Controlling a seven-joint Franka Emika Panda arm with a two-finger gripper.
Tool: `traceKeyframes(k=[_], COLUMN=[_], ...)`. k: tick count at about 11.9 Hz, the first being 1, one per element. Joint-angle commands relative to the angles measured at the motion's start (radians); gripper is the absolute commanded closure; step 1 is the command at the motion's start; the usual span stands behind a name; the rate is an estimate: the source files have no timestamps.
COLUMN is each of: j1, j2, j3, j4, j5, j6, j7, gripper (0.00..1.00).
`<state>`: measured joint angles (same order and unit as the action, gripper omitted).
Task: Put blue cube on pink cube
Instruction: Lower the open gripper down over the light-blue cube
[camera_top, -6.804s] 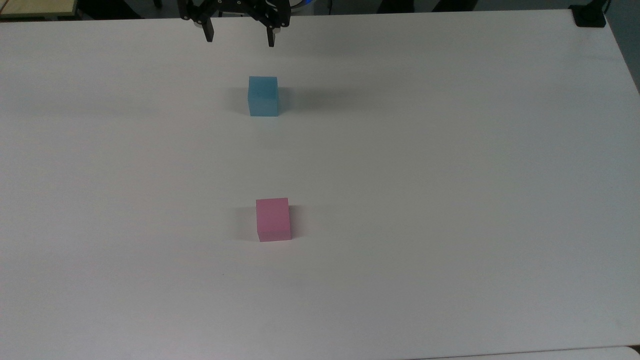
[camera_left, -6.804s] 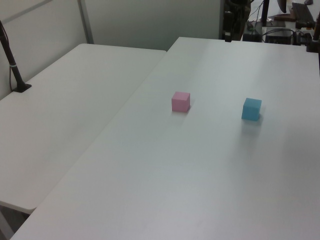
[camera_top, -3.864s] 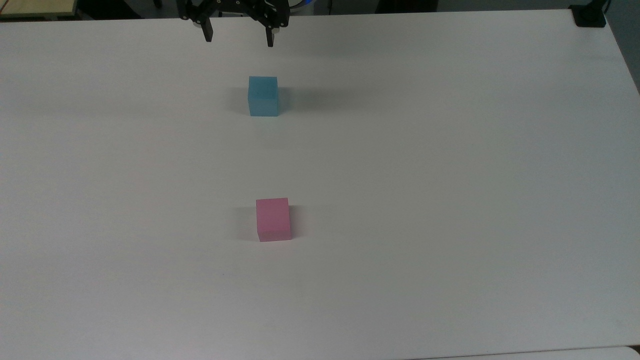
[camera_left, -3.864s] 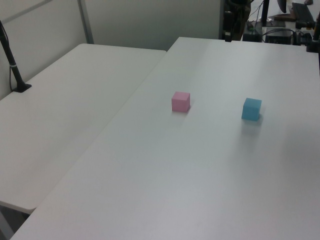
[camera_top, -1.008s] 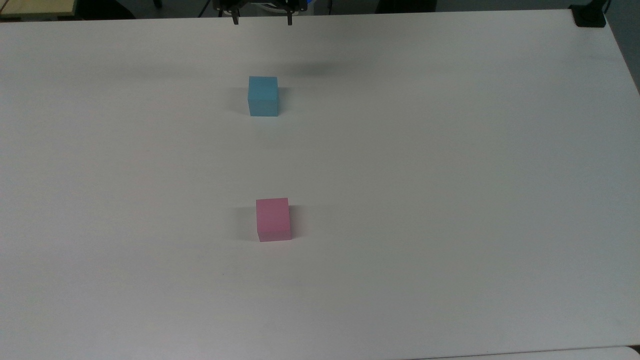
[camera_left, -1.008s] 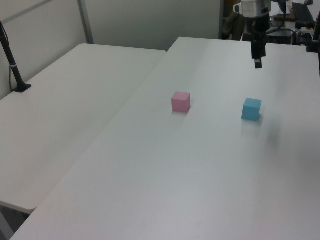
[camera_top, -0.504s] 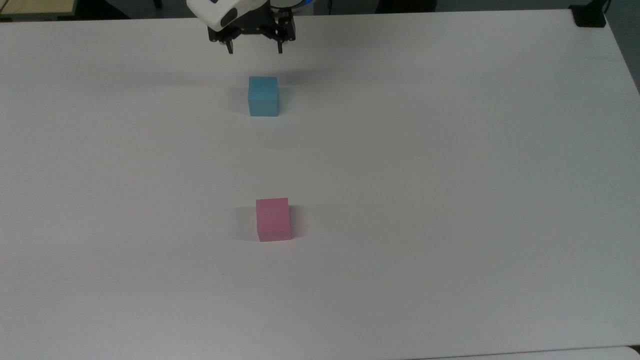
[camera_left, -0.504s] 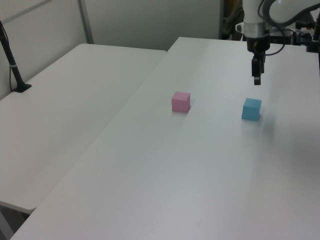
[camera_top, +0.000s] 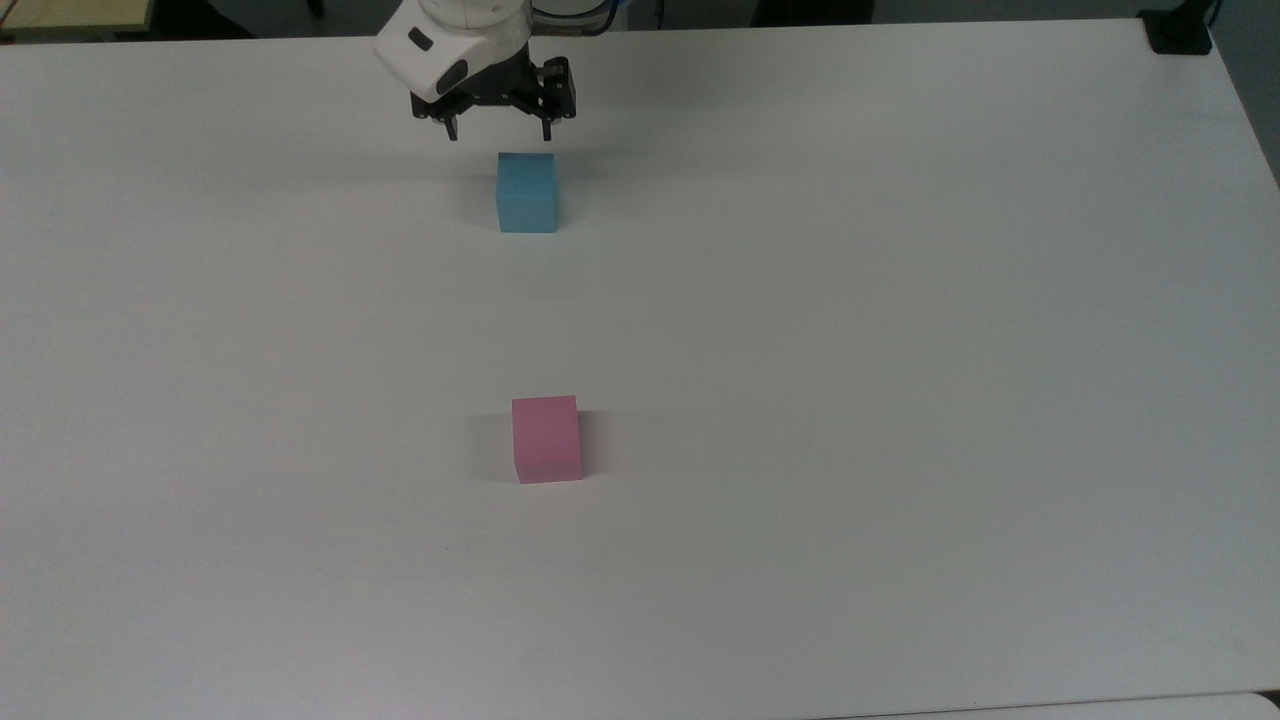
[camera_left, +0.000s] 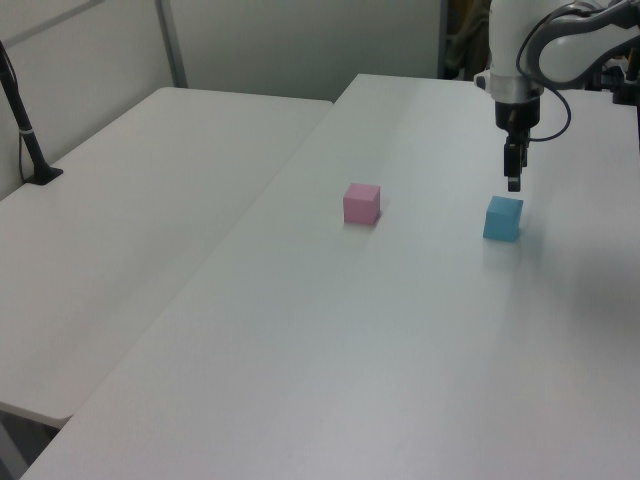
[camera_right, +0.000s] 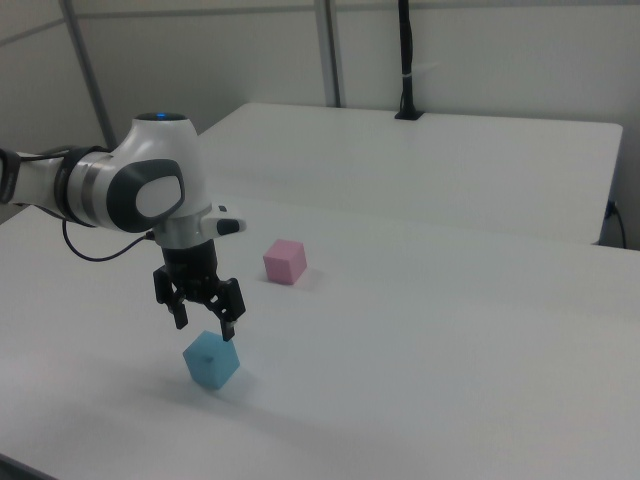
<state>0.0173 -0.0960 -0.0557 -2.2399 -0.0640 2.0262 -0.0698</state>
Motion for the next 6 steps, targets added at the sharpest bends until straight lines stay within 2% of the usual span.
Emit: traceKeyframes(k=[1, 6], j1=[0.012, 0.047], j2=[0.022, 0.081], j3=[-0.004, -0.004], j4=[-0.023, -0.021], j5=[-0.022, -0.023], j6=[0.049, 0.086], j7=[-0.013, 0.010], gripper=[0.00, 0.00])
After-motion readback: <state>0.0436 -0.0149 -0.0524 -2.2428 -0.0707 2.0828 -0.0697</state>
